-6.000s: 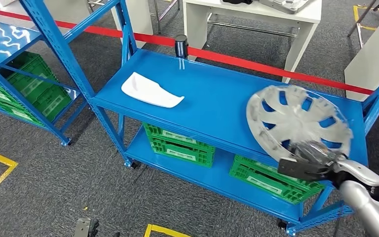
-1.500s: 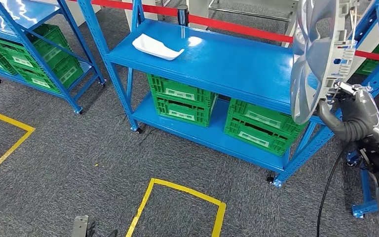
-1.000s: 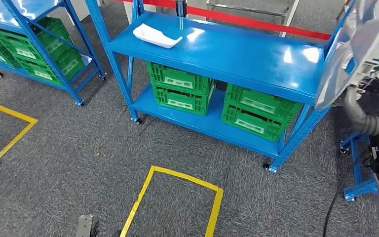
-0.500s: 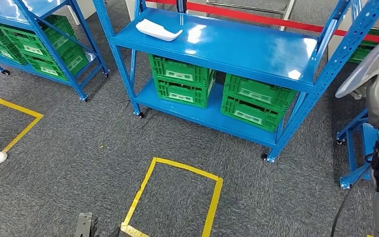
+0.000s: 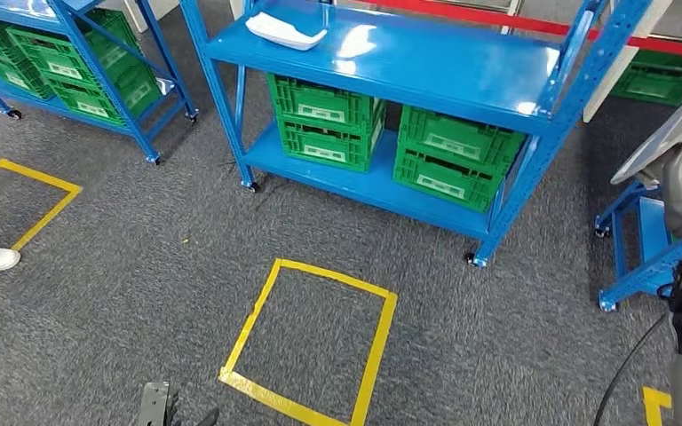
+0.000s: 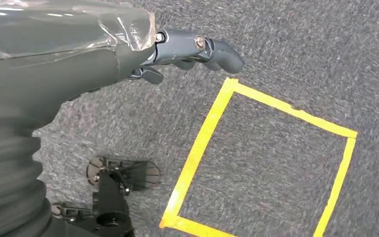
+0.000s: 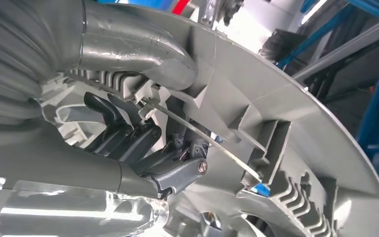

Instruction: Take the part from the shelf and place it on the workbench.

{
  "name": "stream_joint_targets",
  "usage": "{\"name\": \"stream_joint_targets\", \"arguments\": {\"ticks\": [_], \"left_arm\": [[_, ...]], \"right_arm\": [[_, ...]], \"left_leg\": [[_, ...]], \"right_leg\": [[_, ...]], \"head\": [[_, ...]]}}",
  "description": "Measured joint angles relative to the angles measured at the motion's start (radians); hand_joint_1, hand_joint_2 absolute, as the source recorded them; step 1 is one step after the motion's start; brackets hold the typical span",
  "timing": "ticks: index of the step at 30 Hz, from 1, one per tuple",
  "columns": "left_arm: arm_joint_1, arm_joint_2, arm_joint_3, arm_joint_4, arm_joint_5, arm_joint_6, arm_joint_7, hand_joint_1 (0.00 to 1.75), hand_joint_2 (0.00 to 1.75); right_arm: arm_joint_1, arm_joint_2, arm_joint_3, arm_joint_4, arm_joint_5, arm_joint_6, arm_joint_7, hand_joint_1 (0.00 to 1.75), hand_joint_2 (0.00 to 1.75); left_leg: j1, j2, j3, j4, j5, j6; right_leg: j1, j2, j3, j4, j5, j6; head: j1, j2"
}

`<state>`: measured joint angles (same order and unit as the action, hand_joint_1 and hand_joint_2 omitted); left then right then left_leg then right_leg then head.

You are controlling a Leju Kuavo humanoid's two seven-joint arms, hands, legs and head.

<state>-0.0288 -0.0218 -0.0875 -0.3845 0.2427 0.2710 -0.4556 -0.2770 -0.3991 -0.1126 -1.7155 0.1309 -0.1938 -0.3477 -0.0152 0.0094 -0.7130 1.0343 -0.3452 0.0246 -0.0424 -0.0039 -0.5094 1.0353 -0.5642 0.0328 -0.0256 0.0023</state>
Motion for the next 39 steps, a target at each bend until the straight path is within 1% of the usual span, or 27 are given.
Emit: {"name": "stream_joint_targets", "arguments": {"ticks": [1, 3, 5, 6, 7, 8, 9, 10, 12, 13, 15, 17, 19, 21, 22, 23, 24, 25, 26, 28, 30, 31, 33, 35, 37, 38, 39], "left_arm": [[0.003, 0.000, 0.002, 0.000, -0.001, 0.000, 0.000, 0.00, 1.75], [0.006, 0.000, 0.008, -0.002, -0.002, 0.000, 0.000, 0.00, 1.75], [0.007, -0.001, 0.013, -0.003, -0.006, 0.000, 0.000, 0.00, 1.75], [0.007, -0.001, 0.016, -0.003, -0.008, 0.000, 0.000, 0.00, 1.75], [0.007, -0.001, 0.019, -0.003, -0.011, 0.000, 0.000, 0.00, 1.75], [0.007, -0.002, 0.021, -0.003, -0.013, 0.000, 0.000, 0.00, 1.75], [0.007, -0.002, 0.024, -0.003, -0.014, 0.000, 0.000, 0.00, 1.75], [0.007, -0.002, 0.026, -0.004, -0.014, 0.000, 0.000, 0.00, 1.75], [0.006, 0.000, 0.032, -0.004, -0.017, 0.001, 0.000, 0.00, 1.75], [0.005, 0.001, 0.035, -0.005, -0.018, 0.001, 0.000, 0.00, 1.75], [0.005, 0.003, 0.040, -0.005, -0.022, 0.002, 0.000, 0.00, 1.75], [0.005, 0.005, 0.043, -0.006, -0.026, 0.003, 0.000, 0.00, 1.75], [0.004, 0.003, 0.044, -0.008, -0.029, 0.003, 0.000, 0.00, 1.75], [0.002, -0.001, 0.045, -0.008, -0.032, 0.003, 0.000, 0.00, 1.75], [0.003, -0.003, 0.045, -0.008, -0.033, 0.003, 0.001, 0.00, 1.75], [0.003, -0.005, 0.045, -0.008, -0.033, 0.003, 0.001, 0.00, 1.75], [0.003, -0.006, 0.045, -0.008, -0.034, 0.003, 0.002, 0.00, 1.75], [0.003, -0.007, 0.045, -0.008, -0.034, 0.003, 0.002, 0.00, 1.75], [0.003, -0.007, 0.045, -0.008, -0.035, 0.003, 0.003, 0.00, 1.75], [0.004, -0.007, 0.047, -0.008, -0.037, 0.003, 0.004, 0.00, 1.75], [0.009, -0.006, 0.051, -0.008, -0.041, 0.003, 0.004, 0.00, 1.75], [0.012, -0.006, 0.053, -0.008, -0.043, 0.003, 0.004, 0.00, 1.75], [0.015, -0.006, 0.058, -0.008, -0.045, 0.003, 0.004, 0.00, 1.75], [0.014, -0.005, 0.060, -0.008, -0.046, 0.003, 0.004, 0.00, 1.75], [0.014, -0.005, 0.061, -0.008, -0.048, 0.002, 0.004, 0.00, 1.75], [0.015, -0.006, 0.062, -0.008, -0.049, 0.001, 0.004, 0.00, 1.75], [0.015, -0.007, 0.062, -0.008, -0.050, 0.001, 0.004, 0.00, 1.75]], "right_arm": [[0.001, 0.002, 0.000, 0.000, 0.002, -0.001, 0.000, 1.66, 1.75], [0.001, 0.003, 0.000, -0.002, 0.004, -0.002, 0.001, 1.66, 1.75], [0.001, 0.004, 0.000, -0.003, 0.006, -0.001, 0.001, 1.66, 1.75], [0.001, 0.005, 0.000, -0.003, 0.008, 0.001, 0.002, 1.66, 1.75], [0.001, 0.006, 0.001, -0.003, 0.010, 0.004, 0.004, 1.66, 1.75], [0.002, 0.006, 0.002, -0.003, 0.013, 0.006, 0.005, 1.66, 1.75], [0.001, 0.007, 0.003, -0.003, 0.016, 0.008, 0.007, 1.66, 1.75], [0.000, 0.007, 0.006, -0.002, 0.019, 0.011, 0.008, 1.66, 1.75], [-0.007, 0.008, 0.010, -0.001, 0.024, 0.015, 0.009, 1.66, 1.75], [-0.011, 0.009, 0.012, 0.001, 0.026, 0.017, 0.009, 1.66, 1.75], [-0.016, 0.012, 0.016, 0.006, 0.032, 0.018, 0.009, 1.66, 1.75], [-0.016, 0.011, 0.020, 0.009, 0.039, 0.019, 0.009, 1.66, 1.75], [-0.019, 0.010, 0.026, 0.013, 0.045, 0.018, 0.008, 1.66, 1.75], [-0.019, 0.010, 0.030, 0.018, 0.051, 0.017, 0.009, 1.66, 1.75], [-0.019, 0.010, 0.032, 0.021, 0.055, 0.016, 0.009, 1.66, 1.75], [-0.020, 0.011, 0.033, 0.023, 0.057, 0.016, 0.009, 1.66, 1.75], [-0.022, 0.012, 0.035, 0.024, 0.060, 0.016, 0.009, 1.66, 1.75], [-0.025, 0.012, 0.037, 0.025, 0.062, 0.016, 0.009, 1.66, 1.75], [-0.030, 0.013, 0.038, 0.027, 0.064, 0.016, 0.009, 1.66, 1.75], [-0.037, 0.014, 0.042, 0.031, 0.070, 0.016, 0.010, 1.66, 1.75], [-0.044, 0.017, 0.046, 0.035, 0.074, 0.016, 0.010, 1.66, 1.75], [-0.048, 0.019, 0.049, 0.038, 0.076, 0.016, 0.010, 1.66, 1.75], [-0.055, 0.022, 0.053, 0.041, 0.077, 0.017, 0.011, 1.66, 1.75], [-0.058, 0.021, 0.055, 0.042, 0.078, 0.017, 0.011, 1.66, 1.75], [-0.058, 0.021, 0.056, 0.043, 0.078, 0.020, 0.011, 1.66, 1.75], [-0.058, 0.020, 0.057, 0.044, 0.078, 0.023, 0.011, 1.66, 1.75], [-0.057, 0.020, 0.058, 0.044, 0.078, 0.026, 0.011, 1.66, 1.75]], "left_leg": [[0.004, -0.001, -0.004, 0.007, -0.008, -0.004], [0.010, -0.003, -0.025, 0.068, -0.068, -0.017], [0.015, -0.004, -0.062, 0.193, -0.147, -0.028], [0.016, -0.005, -0.076, 0.248, -0.169, -0.029], [0.017, -0.005, -0.077, 0.275, -0.173, -0.028], [0.017, -0.005, -0.061, 0.263, -0.160, -0.023], [0.016, -0.006, -0.028, 0.218, -0.136, -0.015], [0.012, -0.006, 0.014, 0.152, -0.113, -0.003], [-0.002, 0.003, 0.077, 0.044, -0.094, 0.023], [-0.010, 0.007, 0.091, 0.016, -0.095, 0.032], [-0.022, 0.010, 0.098, -0.008, -0.091, 0.041], [-0.018, 0.002, 0.113, -0.045, -0.074, 0.046], [-0.010, -0.010, 0.126, -0.075, -0.059, 0.049], [-0.010, -0.026, 0.123, -0.077, -0.055, 0.051], [-0.010, -0.035, 0.121, -0.074, -0.056, 0.050], [-0.009, -0.045, 0.119, -0.070, -0.056, 0.048], [-0.008, -0.056, 0.116, -0.063, -0.058, 0.045], [-0.006, -0.067, 0.111, -0.052, -0.062, 0.040], [-0.006, -0.077, 0.104, -0.039, -0.067, 0.032], [-0.007, -0.095, 0.082, -0.011, -0.073, 0.019], [-0.007, -0.109, 0.065, 0.000, -0.070, 0.011], [-0.006, -0.107, 0.061, 0.002, -0.071, 0.007], [-0.003, -0.075, 0.043, 0.040, -0.096, -0.006], [0.006, -0.031, -0.004, 0.148, -0.153, -0.022], [0.016, -0.014, -0.053, 0.259, -0.195, -0.030], [0.018, -0.011, -0.059, 0.275, -0.195, -0.030], [0.019, -0.008, -0.045, 0.251, -0.177, -0.028]], "right_leg": [[0.000, 0.000, -0.003, 0.002, 0.005, -0.008], [-0.002, 0.000, -0.010, 0.002, 0.018, -0.023], [0.000, 0.001, -0.019, 0.003, 0.029, -0.028], [0.001, 0.002, -0.023, 0.003, 0.032, -0.028], [0.003, 0.002, -0.027, 0.003, 0.035, -0.028], [0.006, 0.002, -0.029, 0.003, 0.037, -0.028], [0.009, 0.002, -0.029, 0.003, 0.038, -0.028], [0.010, 0.002, -0.030, 0.002, 0.038, -0.028], [0.011, -0.003, -0.031, -0.002, 0.041, -0.023], [0.008, -0.006, -0.032, -0.005, 0.044, -0.018], [0.004, -0.015, -0.031, -0.016, 0.051, -0.007], [0.005, -0.019, -0.037, -0.010, 0.042, -0.005], [0.007, -0.011, -0.077, 0.068, 0.002, -0.013], [0.008, -0.002, -0.143, 0.195, -0.040, -0.017], [0.007, 0.000, -0.167, 0.236, -0.047, -0.013], [0.006, 0.000, -0.173, 0.239, -0.037, -0.004], [0.004, 0.001, -0.160, 0.205, -0.013, 0.008], [0.000, 0.006, -0.133, 0.142, 0.020, 0.020], [-0.003, 0.017, -0.108, 0.084, 0.043, 0.027], [-0.005, 0.032, -0.082, 0.018, 0.066, 0.019], [-0.001, 0.025, -0.086, 0.017, 0.069, 0.001], [-0.001, 0.018, -0.087, 0.017, 0.071, -0.004], [-0.004, 0.004, -0.086, 0.016, 0.075, -0.013], [-0.003, -0.012, -0.085, 0.015, 0.076, -0.019], [0.000, -0.029, -0.085, 0.016, 0.075, -0.020], [0.001, -0.038, -0.085, 0.016, 0.075, -0.020], [0.002, -0.047, -0.085, 0.015, 0.075, -0.020]], "head": [[0.000, 0.000], [-0.001, 0.000], [-0.001, 0.000], [-0.002, 0.000], [-0.001, 0.000], [-0.002, 0.000], [-0.001, 0.000], [-0.001, 0.000], [0.001, 0.000], [0.000, 0.000], [-0.004, 0.000], [-0.006, 0.000], [-0.004, 0.000], [-0.004, 0.000], [-0.004, 0.000], [-0.004, 0.000], [-0.003, 0.000], [-0.003, 0.000], [-0.003, 0.000], [-0.003, 0.000], [-0.004, 0.000], [-0.004, 0.000], [-0.009, 0.000], [-0.015, 0.000], [-0.016, 0.000], [-0.016, 0.000], [-0.016, 0.000]]}}
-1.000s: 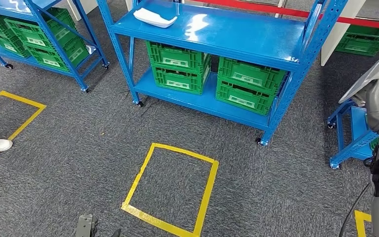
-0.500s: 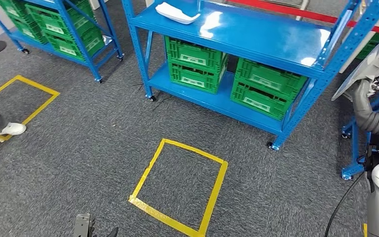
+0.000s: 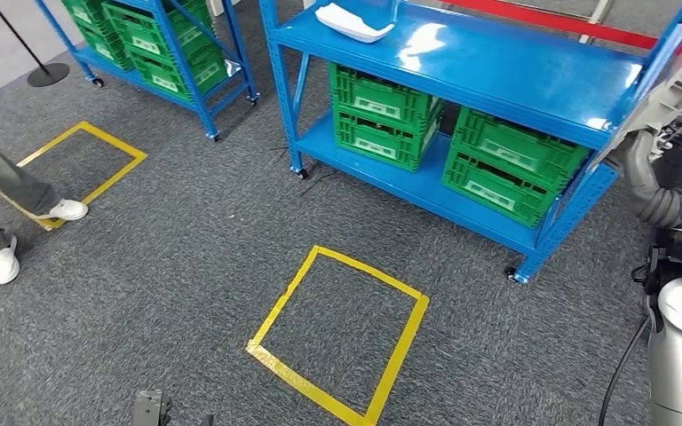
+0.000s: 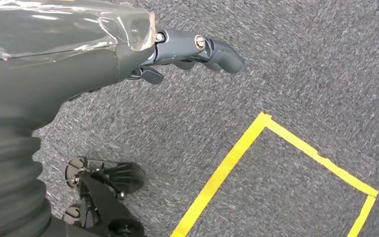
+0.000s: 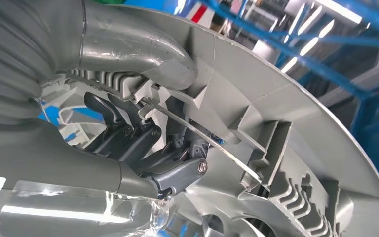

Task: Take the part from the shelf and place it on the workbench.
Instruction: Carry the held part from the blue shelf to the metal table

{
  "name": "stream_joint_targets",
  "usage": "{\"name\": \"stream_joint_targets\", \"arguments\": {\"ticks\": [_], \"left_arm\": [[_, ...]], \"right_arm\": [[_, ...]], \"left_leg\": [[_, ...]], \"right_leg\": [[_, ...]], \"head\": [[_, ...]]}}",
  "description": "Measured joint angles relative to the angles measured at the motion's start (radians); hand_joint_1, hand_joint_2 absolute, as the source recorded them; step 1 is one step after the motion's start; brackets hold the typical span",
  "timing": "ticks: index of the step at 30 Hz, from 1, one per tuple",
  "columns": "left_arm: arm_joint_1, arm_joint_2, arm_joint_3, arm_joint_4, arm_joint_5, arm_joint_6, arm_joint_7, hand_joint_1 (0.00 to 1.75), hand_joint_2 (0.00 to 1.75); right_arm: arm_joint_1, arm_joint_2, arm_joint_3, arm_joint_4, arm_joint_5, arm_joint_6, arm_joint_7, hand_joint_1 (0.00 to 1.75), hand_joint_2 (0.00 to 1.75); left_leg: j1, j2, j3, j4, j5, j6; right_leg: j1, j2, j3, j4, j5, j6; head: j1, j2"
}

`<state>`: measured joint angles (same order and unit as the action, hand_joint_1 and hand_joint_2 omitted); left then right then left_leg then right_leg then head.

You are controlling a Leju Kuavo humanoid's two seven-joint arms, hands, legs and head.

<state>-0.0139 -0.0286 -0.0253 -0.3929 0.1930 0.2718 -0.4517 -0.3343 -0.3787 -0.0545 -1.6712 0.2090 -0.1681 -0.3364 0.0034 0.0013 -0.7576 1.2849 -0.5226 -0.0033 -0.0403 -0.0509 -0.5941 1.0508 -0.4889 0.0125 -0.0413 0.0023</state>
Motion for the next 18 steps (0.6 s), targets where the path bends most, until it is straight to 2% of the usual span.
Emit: {"name": "stream_joint_targets", "arguments": {"ticks": [1, 3, 4, 5, 7, 8, 10, 11, 12, 13, 14, 15, 16, 17, 18], "left_arm": [[0.000, 0.000, 0.001, 0.000, -0.001, -0.001, 0.000, 0.00, 1.75], [-0.002, 0.001, 0.005, 0.000, -0.002, -0.001, 0.000, 0.00, 1.75], [-0.003, 0.002, 0.007, 0.000, -0.002, -0.002, -0.001, 0.00, 1.75], [-0.003, 0.003, 0.009, 0.000, -0.003, -0.002, -0.002, 0.00, 1.75], [-0.002, 0.004, 0.014, 0.000, -0.003, -0.002, -0.004, 0.00, 1.75], [0.000, 0.004, 0.017, 0.000, -0.003, -0.002, -0.005, 0.00, 1.75], [0.000, 0.002, 0.022, 0.000, -0.003, -0.002, -0.008, 0.00, 1.75], [-0.001, 0.000, 0.023, 0.000, -0.003, -0.002, -0.009, 0.00, 1.75], [-0.002, 0.000, 0.024, 0.000, -0.004, -0.002, -0.009, 0.00, 1.75], [-0.001, -0.001, 0.024, 0.000, -0.004, -0.002, -0.010, 0.00, 1.75], [0.000, -0.002, 0.026, 0.000, -0.005, -0.002, -0.010, 0.00, 1.75], [0.001, -0.004, 0.028, 0.000, -0.006, -0.002, -0.011, 0.00, 1.75], [0.002, -0.005, 0.031, 0.000, -0.007, -0.002, -0.013, 0.00, 1.75], [0.003, -0.006, 0.035, 0.000, -0.010, -0.003, -0.014, 0.00, 1.75], [0.003, -0.006, 0.038, 0.000, -0.013, -0.003, -0.016, 0.00, 1.75]], "right_arm": [[0.000, 0.000, 0.002, 0.000, 0.000, 0.003, 0.000, 1.66, 1.75], [-0.001, 0.000, 0.004, 0.000, 0.001, 0.009, 0.001, 1.66, 1.75], [-0.002, 0.000, 0.005, 0.000, 0.003, 0.012, 0.002, 1.66, 1.75], [-0.004, 0.000, 0.006, 0.001, 0.005, 0.015, 0.002, 1.66, 1.75], [-0.006, 0.001, 0.010, 0.002, 0.009, 0.018, 0.004, 1.66, 1.75], [-0.008, 0.001, 0.012, 0.002, 0.011, 0.020, 0.005, 1.66, 1.75], [-0.011, 0.000, 0.017, 0.005, 0.012, 0.020, 0.007, 1.66, 1.75], [-0.012, -0.001, 0.018, 0.007, 0.012, 0.021, 0.007, 1.66, 1.75], [-0.013, -0.002, 0.018, 0.009, 0.013, 0.021, 0.007, 1.66, 1.75], [-0.012, -0.003, 0.020, 0.011, 0.014, 0.021, 0.008, 1.66, 1.75], [-0.012, -0.003, 0.021, 0.012, 0.014, 0.021, 0.008, 1.66, 1.75], [-0.012, -0.003, 0.023, 0.013, 0.014, 0.021, 0.008, 1.66, 1.75], [-0.012, -0.004, 0.024, 0.013, 0.014, 0.021, 0.008, 1.66, 1.75], [-0.012, -0.005, 0.024, 0.013, 0.014, 0.021, 0.009, 1.66, 1.75], [-0.012, -0.006, 0.024, 0.013, 0.014, 0.021, 0.009, 1.66, 1.75]], "left_leg": [[-0.002, 0.006, 0.033, -0.059, 0.028, 0.006], [-0.013, 0.045, 0.107, -0.193, 0.069, 0.022], [-0.020, 0.060, 0.127, -0.234, 0.077, 0.029], [-0.026, 0.067, 0.133, -0.250, 0.077, 0.033], [-0.030, 0.046, 0.135, -0.263, 0.087, 0.041], [-0.029, 0.033, 0.141, -0.277, 0.095, 0.046], [-0.024, 0.009, 0.154, -0.306, 0.115, 0.059], [-0.023, -0.004, 0.155, -0.311, 0.119, 0.063], [-0.023, -0.017, 0.154, -0.312, 0.121, 0.065], [-0.024, -0.033, 0.152, -0.310, 0.122, 0.065], [-0.024, -0.048, 0.151, -0.307, 0.122, 0.065], [-0.025, -0.064, 0.149, -0.302, 0.121, 0.064], [-0.024, -0.080, 0.147, -0.295, 0.119, 0.062], [-0.024, -0.096, 0.142, -0.286, 0.116, 0.058], [-0.025, -0.111, 0.135, -0.274, 0.112, 0.053]], "right_leg": [[0.002, -0.009, 0.001, 0.000, 0.000, 0.000], [0.006, -0.026, 0.003, -0.003, 0.000, 0.001], [0.008, -0.036, 0.003, -0.005, 0.001, 0.002], [0.008, -0.045, 0.004, -0.008, 0.001, 0.004], [0.010, -0.065, 0.007, -0.016, 0.003, 0.010], [0.009, -0.059, 0.006, -0.015, 0.000, 0.012], [0.010, -0.015, -0.018, 0.040, -0.033, 0.006], [0.008, 0.015, -0.043, 0.097, -0.059, 0.000], [0.009, 0.034, -0.074, 0.163, -0.084, -0.004], [0.010, 0.043, -0.100, 0.216, -0.100, -0.004], [0.009, 0.047, -0.112, 0.238, -0.102, 0.001], [0.008, 0.048, -0.106, 0.223, -0.088, 0.009], [0.005, 0.053, -0.081, 0.169, -0.060, 0.019], [0.000, 0.068, -0.051, 0.101, -0.033, 0.028], [-0.002, 0.082, -0.024, 0.045, -0.013, 0.030]], "head": [[0.000, 0.000], [0.001, 0.000], [0.000, 0.000], [0.001, 0.000], [0.000, 0.000], [0.002, 0.000], [0.007, 0.000], [0.010, 0.000], [0.011, 0.000], [0.013, 0.000], [0.013, 0.000], [0.013, 0.000], [0.013, 0.000], [0.014, 0.000], [0.014, 0.000]]}}
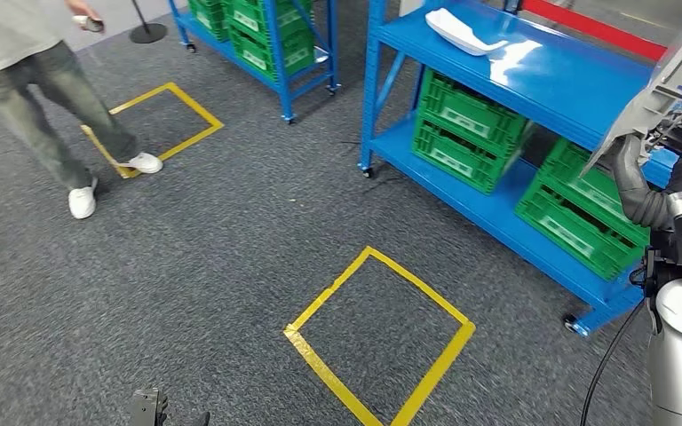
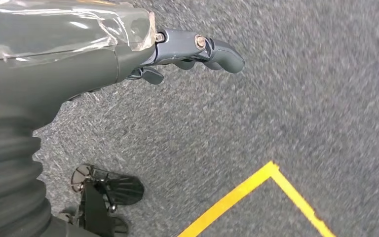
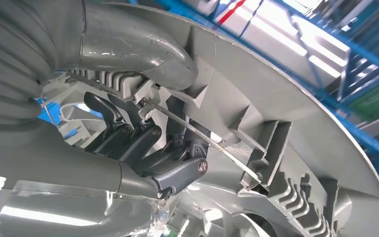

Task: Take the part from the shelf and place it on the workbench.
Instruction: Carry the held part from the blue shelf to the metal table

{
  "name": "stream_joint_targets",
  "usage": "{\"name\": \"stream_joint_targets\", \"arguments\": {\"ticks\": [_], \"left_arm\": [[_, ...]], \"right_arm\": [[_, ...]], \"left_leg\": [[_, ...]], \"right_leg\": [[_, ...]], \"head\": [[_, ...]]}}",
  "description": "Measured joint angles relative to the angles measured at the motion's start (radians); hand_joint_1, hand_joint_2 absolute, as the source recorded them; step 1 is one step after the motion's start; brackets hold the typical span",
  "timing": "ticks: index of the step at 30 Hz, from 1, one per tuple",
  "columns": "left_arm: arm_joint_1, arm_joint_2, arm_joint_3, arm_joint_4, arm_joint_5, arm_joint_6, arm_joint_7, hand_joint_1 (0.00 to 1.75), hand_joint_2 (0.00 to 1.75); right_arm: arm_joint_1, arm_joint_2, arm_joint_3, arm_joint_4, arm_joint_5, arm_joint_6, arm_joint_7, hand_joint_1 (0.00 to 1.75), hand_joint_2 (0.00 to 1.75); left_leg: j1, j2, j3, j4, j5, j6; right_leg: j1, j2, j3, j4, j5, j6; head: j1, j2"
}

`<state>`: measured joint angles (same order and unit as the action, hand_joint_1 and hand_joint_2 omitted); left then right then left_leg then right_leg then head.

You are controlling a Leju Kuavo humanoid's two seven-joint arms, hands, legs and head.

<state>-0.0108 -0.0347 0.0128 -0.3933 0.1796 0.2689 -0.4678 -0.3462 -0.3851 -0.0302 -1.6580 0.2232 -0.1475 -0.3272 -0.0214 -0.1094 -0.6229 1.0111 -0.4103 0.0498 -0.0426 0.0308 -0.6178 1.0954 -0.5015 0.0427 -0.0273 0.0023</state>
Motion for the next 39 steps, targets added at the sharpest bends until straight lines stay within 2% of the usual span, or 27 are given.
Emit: {"name": "stream_joint_targets", "arguments": {"ticks": [1, 2, 4, 5, 7, 9, 11, 12, 13, 14, 16, 18, 20, 21, 23, 24, 25, 26, 27, 28, 29, 31, 33, 35, 36, 37, 39], "left_arm": [[0.001, 0.000, 0.004, -0.001, -0.004, 0.000, -0.002, 0.00, 1.75], [0.004, 0.001, 0.008, -0.002, -0.007, -0.001, -0.004, 0.00, 1.75], [0.014, 0.002, 0.015, -0.003, -0.013, -0.002, -0.006, 0.00, 1.75], [0.020, 0.003, 0.018, -0.004, -0.016, -0.003, -0.008, 0.00, 1.75], [0.026, 0.004, 0.021, -0.008, -0.024, -0.006, -0.011, 0.00, 1.75], [0.026, 0.005, 0.026, -0.013, -0.031, -0.008, -0.014, 0.00, 1.75], [0.027, 0.004, 0.030, -0.016, -0.039, -0.011, -0.014, 0.00, 1.75], [0.028, 0.003, 0.032, -0.017, -0.042, -0.013, -0.014, 0.00, 1.75], [0.028, 0.003, 0.033, -0.018, -0.046, -0.014, -0.014, 0.00, 1.75], [0.029, 0.003, 0.034, -0.020, -0.048, -0.015, -0.014, 0.00, 1.75], [0.027, 0.005, 0.036, -0.026, -0.052, -0.016, -0.015, 0.00, 1.75], [0.026, 0.008, 0.039, -0.030, -0.057, -0.016, -0.015, 0.00, 1.75], [0.028, 0.011, 0.043, -0.031, -0.058, -0.016, -0.015, 0.00, 1.75], [0.031, 0.012, 0.044, -0.033, -0.059, -0.016, -0.016, 0.00, 1.75], [0.031, 0.012, 0.045, -0.035, -0.061, -0.016, -0.017, 0.00, 1.75], [0.030, 0.011, 0.046, -0.037, -0.062, -0.016, -0.017, 0.00, 1.75], [0.029, 0.010, 0.046, -0.038, -0.064, -0.017, -0.017, 0.00, 1.75], [0.028, 0.009, 0.047, -0.039, -0.066, -0.018, -0.017, 0.00, 1.75], [0.029, 0.007, 0.048, -0.040, -0.069, -0.019, -0.017, 0.00, 1.75], [0.031, 0.006, 0.049, -0.041, -0.073, -0.021, -0.017, 0.00, 1.75], [0.033, 0.005, 0.051, -0.041, -0.077, -0.024, -0.016, 0.00, 1.75], [0.034, 0.004, 0.056, -0.041, -0.084, -0.028, -0.013, 0.00, 1.75], [0.036, 0.005, 0.062, -0.043, -0.088, -0.030, -0.011, 0.00, 1.75], [0.042, 0.006, 0.067, -0.044, -0.090, -0.030, -0.010, 0.00, 1.75], [0.046, 0.006, 0.069, -0.044, -0.092, -0.031, -0.010, 0.00, 1.75], [0.049, 0.006, 0.071, -0.044, -0.093, -0.031, -0.010, 0.00, 1.75], [0.048, 0.007, 0.075, -0.044, -0.099, -0.033, -0.010, 0.00, 1.75]], "right_arm": [[0.000, -0.002, 0.000, 0.000, 0.000, 0.000, 0.000, 1.66, 1.75], [0.001, -0.003, 0.000, 0.000, 0.000, 0.000, 0.001, 1.66, 1.75], [0.001, -0.003, 0.003, 0.000, 0.000, 0.000, 0.001, 1.66, 1.75], [0.000, -0.003, 0.004, 0.000, 0.000, 0.001, 0.001, 1.66, 1.75], [-0.001, -0.003, 0.006, -0.001, 0.000, 0.001, 0.002, 1.66, 1.75], [-0.002, -0.006, 0.006, -0.002, 0.000, 0.001, 0.003, 1.66, 1.75], [-0.002, -0.008, 0.006, -0.004, 0.000, 0.001, 0.004, 1.66, 1.75], [-0.002, -0.008, 0.006, -0.005, 0.000, 0.001, 0.004, 1.66, 1.75], [-0.002, -0.008, 0.006, -0.007, 0.000, 0.001, 0.004, 1.66, 1.75], [-0.002, -0.009, 0.006, -0.009, 0.000, 0.001, 0.004, 1.66, 1.75], [-0.002, -0.011, 0.006, -0.013, 0.000, 0.002, 0.006, 1.66, 1.75], [-0.002, -0.012, 0.005, -0.017, 0.000, 0.003, 0.007, 1.66, 1.75], [0.000, -0.013, 0.005, -0.019, 0.000, 0.005, 0.008, 1.66, 1.75], [0.002, -0.013, 0.006, -0.020, 0.000, 0.006, 0.009, 1.66, 1.75], [0.005, -0.015, 0.005, -0.023, 0.000, 0.009, 0.011, 1.66, 1.75], [0.007, -0.017, 0.004, -0.024, 0.000, 0.010, 0.012, 1.66, 1.75], [0.009, -0.019, 0.002, -0.024, 0.001, 0.011, 0.013, 1.66, 1.75], [0.011, -0.019, 0.001, -0.025, 0.003, 0.011, 0.013, 1.66, 1.75], [0.014, -0.020, 0.000, -0.026, 0.004, 0.011, 0.014, 1.66, 1.75], [0.016, -0.020, 0.000, -0.027, 0.006, 0.012, 0.015, 1.66, 1.75], [0.017, -0.020, 0.000, -0.029, 0.008, 0.013, 0.016, 1.66, 1.75], [0.017, -0.019, 0.000, -0.033, 0.010, 0.016, 0.019, 1.66, 1.75], [0.016, -0.019, 0.000, -0.035, 0.012, 0.019, 0.022, 1.66, 1.75], [0.014, -0.017, 0.001, -0.036, 0.014, 0.024, 0.023, 1.66, 1.75], [0.013, -0.015, 0.003, -0.036, 0.014, 0.026, 0.023, 1.66, 1.75], [0.012, -0.014, 0.004, -0.037, 0.014, 0.028, 0.023, 1.66, 1.75], [0.009, -0.013, 0.005, -0.038, 0.014, 0.031, 0.023, 1.66, 1.75]], "left_leg": [[-0.001, -0.013, -0.009, 0.010, -0.003, -0.005], [-0.001, -0.023, -0.018, 0.017, -0.003, -0.009], [0.001, -0.039, -0.029, 0.022, -0.002, -0.015], [0.001, -0.033, -0.033, 0.025, -0.005, -0.019], [0.003, 0.020, -0.058, 0.074, -0.032, -0.032], [0.011, 0.086, -0.117, 0.193, -0.085, -0.046], [0.022, 0.107, -0.175, 0.300, -0.115, -0.053], [0.025, 0.109, -0.181, 0.306, -0.107, -0.054], [0.027, 0.113, -0.166, 0.273, -0.083, -0.053], [0.026, 0.122, -0.133, 0.206, -0.051, -0.049], [0.015, 0.164, -0.063, 0.072, -0.008, -0.037], [0.003, 0.185, -0.038, 0.021, -0.003, -0.028], [-0.003, 0.164, -0.032, 0.010, 0.001, -0.019], [-0.001, 0.150, -0.023, -0.003, 0.006, -0.013], [0.004, 0.122, -0.001, -0.030, 0.019, 0.000], [0.005, 0.106, 0.002, -0.036, 0.022, 0.004], [0.005, 0.091, 0.003, -0.036, 0.023, 0.007], [0.005, 0.074, 0.003, -0.035, 0.022, 0.008], [0.004, 0.057, 0.003, -0.034, 0.022, 0.007], [0.005, 0.039, 0.003, -0.031, 0.021, 0.006], [0.006, 0.022, 0.003, -0.027, 0.019, 0.003], [0.008, -0.012, -0.003, -0.009, 0.010, -0.007], [0.007, -0.037, -0.017, 0.012, 0.000, -0.018], [0.008, -0.054, -0.028, 0.020, -0.002, -0.022], [0.009, -0.050, -0.032, 0.023, -0.004, -0.025], [0.009, -0.028, -0.039, 0.035, -0.011, -0.029], [0.010, 0.049, -0.079, 0.115, -0.050, -0.041]], "right_leg": [[-0.001, 0.010, 0.016, -0.036, 0.012, -0.002], [0.000, 0.015, 0.020, -0.046, 0.013, -0.008], [0.003, -0.002, 0.017, -0.043, 0.015, -0.018], [0.003, -0.011, 0.018, -0.044, 0.016, -0.020], [0.000, -0.029, 0.024, -0.047, 0.016, -0.029], [0.003, -0.048, 0.028, -0.047, 0.013, -0.037], [0.006, -0.070, 0.030, -0.047, 0.009, -0.041], [0.006, -0.080, 0.032, -0.047, 0.008, -0.041], [0.007, -0.091, 0.034, -0.047, 0.005, -0.041], [0.007, -0.101, 0.037, -0.048, 0.003, -0.040], [0.010, -0.122, 0.044, -0.052, -0.002, -0.037], [0.012, -0.143, 0.049, -0.059, -0.003, -0.030], [0.012, -0.165, 0.054, -0.069, -0.004, -0.019], [0.010, -0.156, 0.056, -0.067, -0.009, -0.016], [0.009, -0.099, 0.035, -0.017, -0.036, -0.021], [0.008, -0.063, 0.007, 0.039, -0.059, -0.027], [0.010, -0.042, -0.030, 0.107, -0.083, -0.033], [0.012, -0.033, -0.068, 0.168, -0.100, -0.034], [0.013, -0.031, -0.094, 0.204, -0.105, -0.032], [0.013, -0.031, -0.101, 0.201, -0.092, -0.025], [0.011, -0.029, -0.089, 0.159, -0.065, -0.016], [0.004, 0.001, -0.033, 0.024, 0.002, 0.000], [0.001, 0.026, -0.003, -0.042, 0.033, -0.007], [0.004, 0.013, -0.002, -0.041, 0.034, -0.024], [0.005, 0.003, -0.001, -0.041, 0.034, -0.029], [0.005, -0.007, 0.002, -0.041, 0.034, -0.034], [0.010, -0.026, 0.007, -0.042, 0.031, -0.043]], "head": [[0.000, 0.000], [0.000, 0.000], [-0.001, 0.000], [-0.001, 0.000], [-0.006, 0.000], [-0.011, 0.000], [-0.011, 0.000], [-0.011, 0.000], [-0.011, 0.000], [-0.012, 0.000], [-0.011, 0.000], [-0.010, 0.000], [-0.011, 0.000], [-0.010, 0.000], [-0.006, 0.000], [-0.003, 0.000], [-0.001, 0.000], [0.002, 0.000], [0.002, 0.000], [0.002, 0.000], [0.003, 0.000], [0.004, 0.000], [0.004, 0.000], [0.003, 0.000], [0.003, 0.000], [0.001, 0.000], [-0.004, 0.000]]}}
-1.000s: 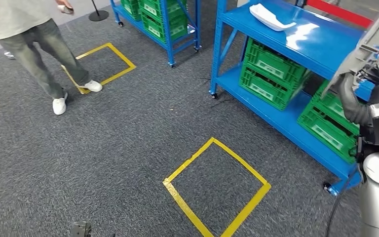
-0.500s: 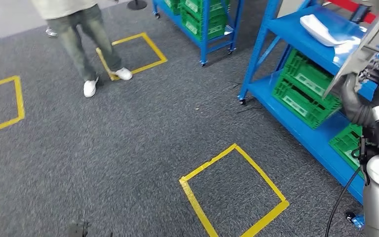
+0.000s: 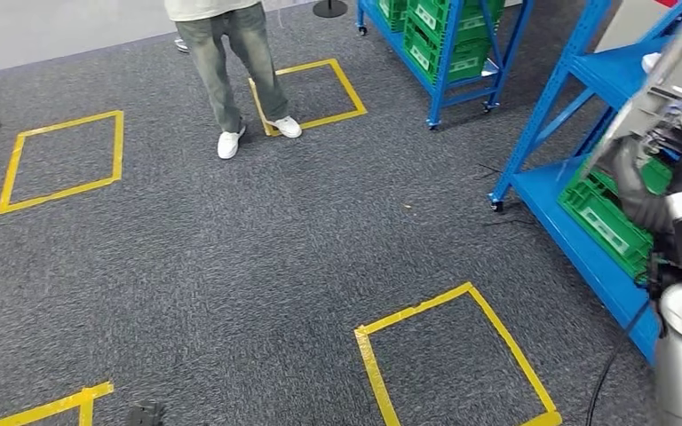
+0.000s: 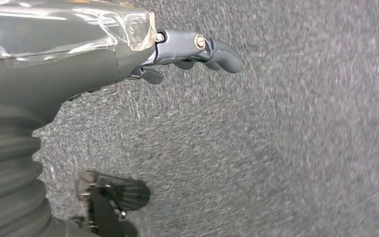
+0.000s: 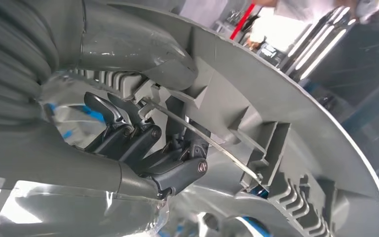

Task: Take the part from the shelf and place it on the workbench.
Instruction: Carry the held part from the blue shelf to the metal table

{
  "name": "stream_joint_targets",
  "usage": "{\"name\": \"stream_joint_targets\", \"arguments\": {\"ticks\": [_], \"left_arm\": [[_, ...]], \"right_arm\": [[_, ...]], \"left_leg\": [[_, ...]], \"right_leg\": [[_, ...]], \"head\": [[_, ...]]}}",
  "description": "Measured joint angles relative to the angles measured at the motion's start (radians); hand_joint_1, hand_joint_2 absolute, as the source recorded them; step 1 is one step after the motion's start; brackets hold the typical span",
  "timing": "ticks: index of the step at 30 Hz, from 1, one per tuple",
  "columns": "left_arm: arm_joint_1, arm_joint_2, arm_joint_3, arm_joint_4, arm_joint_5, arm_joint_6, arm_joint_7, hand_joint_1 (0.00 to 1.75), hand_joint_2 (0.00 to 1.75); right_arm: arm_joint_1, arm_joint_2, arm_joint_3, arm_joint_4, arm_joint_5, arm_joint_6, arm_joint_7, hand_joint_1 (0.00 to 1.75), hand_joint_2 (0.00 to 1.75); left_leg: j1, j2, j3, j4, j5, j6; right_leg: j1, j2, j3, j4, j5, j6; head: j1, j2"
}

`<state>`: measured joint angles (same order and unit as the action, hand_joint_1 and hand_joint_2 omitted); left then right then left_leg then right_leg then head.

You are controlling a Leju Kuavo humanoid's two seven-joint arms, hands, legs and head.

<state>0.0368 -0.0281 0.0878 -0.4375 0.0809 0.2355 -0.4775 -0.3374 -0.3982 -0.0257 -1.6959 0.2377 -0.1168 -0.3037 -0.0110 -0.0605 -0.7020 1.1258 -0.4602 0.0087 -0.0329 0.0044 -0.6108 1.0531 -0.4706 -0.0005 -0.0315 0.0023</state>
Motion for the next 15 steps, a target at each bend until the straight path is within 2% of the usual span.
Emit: {"name": "stream_joint_targets", "arguments": {"ticks": [1, 2, 3, 4, 5, 6, 8, 9, 10, 12, 13, 15], "left_arm": [[-0.002, 0.000, 0.002, 0.000, -0.005, -0.002, 0.000, 0.00, 1.75], [-0.003, 0.000, 0.005, 0.000, -0.010, -0.006, 0.000, 0.00, 1.75], [-0.003, -0.001, 0.008, 0.000, -0.016, -0.009, 0.000, 0.00, 1.75], [-0.002, -0.002, 0.010, 0.000, -0.022, -0.012, 0.001, 0.00, 1.75], [-0.002, -0.002, 0.012, -0.001, -0.026, -0.016, 0.002, 0.00, 1.75], [-0.002, -0.002, 0.013, -0.002, -0.031, -0.019, 0.003, 0.00, 1.75], [-0.005, 0.002, 0.016, -0.008, -0.039, -0.029, 0.005, 0.00, 1.75], [-0.008, 0.006, 0.018, -0.012, -0.043, -0.035, 0.006, 0.00, 1.75], [-0.011, 0.009, 0.020, -0.015, -0.045, -0.040, 0.006, 0.00, 1.75], [-0.012, 0.014, 0.023, -0.018, -0.048, -0.046, 0.007, 0.00, 1.75], [-0.010, 0.013, 0.025, -0.019, -0.049, -0.051, 0.007, 0.00, 1.75], [-0.013, 0.011, 0.027, -0.023, -0.055, -0.062, 0.008, 0.00, 1.75]], "right_arm": [[-0.001, 0.000, 0.000, 0.000, 0.000, 0.001, 0.000, 1.66, 1.75], [-0.002, -0.001, 0.000, -0.001, 0.001, 0.001, 0.001, 1.66, 1.75], [-0.002, -0.001, 0.000, -0.001, 0.002, 0.002, 0.001, 1.66, 1.75], [-0.002, -0.001, 0.000, -0.001, 0.002, 0.002, 0.001, 1.66, 1.75], [-0.002, -0.001, 0.000, -0.001, 0.002, 0.003, 0.001, 1.66, 1.75], [-0.002, -0.002, 0.000, -0.001, 0.001, 0.004, 0.001, 1.66, 1.75], [-0.002, -0.006, 0.000, 0.000, -0.002, 0.004, 0.000, 1.66, 1.75], [-0.002, -0.008, -0.001, 0.000, -0.004, 0.004, -0.001, 1.66, 1.75], [-0.002, -0.010, -0.001, 0.001, -0.005, 0.004, -0.001, 1.66, 1.75], [-0.002, -0.012, -0.001, 0.002, -0.005, 0.005, -0.001, 1.66, 1.75], [-0.001, -0.014, 0.000, 0.002, -0.005, 0.005, -0.001, 1.66, 1.75], [-0.002, -0.021, -0.001, 0.003, -0.007, 0.006, -0.001, 1.66, 1.75]], "left_leg": [[0.002, 0.034, -0.035, 0.068, -0.028, -0.004], [0.006, 0.052, -0.071, 0.135, -0.052, -0.006], [0.007, 0.059, -0.098, 0.181, -0.063, -0.004], [0.007, 0.061, -0.108, 0.193, -0.058, 0.000], [0.004, 0.063, -0.095, 0.164, -0.036, 0.007], [-0.003, 0.072, -0.063, 0.100, -0.005, 0.017], [-0.026, 0.117, 0.010, -0.036, 0.037, 0.038], [-0.037, 0.135, 0.033, -0.078, 0.045, 0.045], [-0.044, 0.142, 0.041, -0.095, 0.044, 0.048], [-0.043, 0.120, 0.055, -0.118, 0.052, 0.055], [-0.040, 0.105, 0.070, -0.138, 0.060, 0.060], [-0.030, 0.077, 0.101, -0.174, 0.077, 0.071]], "right_leg": [[0.004, -0.011, 0.002, 0.000, -0.002, -0.004], [0.009, -0.022, 0.002, 0.000, -0.004, -0.007], [0.012, -0.034, 0.003, 0.000, -0.006, -0.010], [0.016, -0.046, 0.005, 0.000, -0.009, -0.012], [0.018, -0.057, 0.007, 0.000, -0.011, -0.013], [0.020, -0.068, 0.010, -0.001, -0.014, -0.014], [0.023, -0.092, 0.018, -0.005, -0.019, -0.014], [0.022, -0.105, 0.022, -0.008, -0.021, -0.012], [0.021, -0.118, 0.024, -0.012, -0.022, -0.009], [0.018, -0.136, 0.031, -0.020, -0.024, -0.004], [0.018, -0.125, 0.033, -0.019, -0.028, -0.003], [0.017, -0.066, 0.010, 0.038, -0.054, -0.006]], "head": [[-0.003, 0.000], [-0.003, 0.000], [-0.003, 0.000], [-0.003, 0.000], [-0.003, 0.000], [-0.003, 0.000], [-0.002, 0.000], [-0.002, 0.000], [-0.002, 0.000], [-0.004, 0.000], [-0.003, 0.000], [0.001, 0.000]]}}
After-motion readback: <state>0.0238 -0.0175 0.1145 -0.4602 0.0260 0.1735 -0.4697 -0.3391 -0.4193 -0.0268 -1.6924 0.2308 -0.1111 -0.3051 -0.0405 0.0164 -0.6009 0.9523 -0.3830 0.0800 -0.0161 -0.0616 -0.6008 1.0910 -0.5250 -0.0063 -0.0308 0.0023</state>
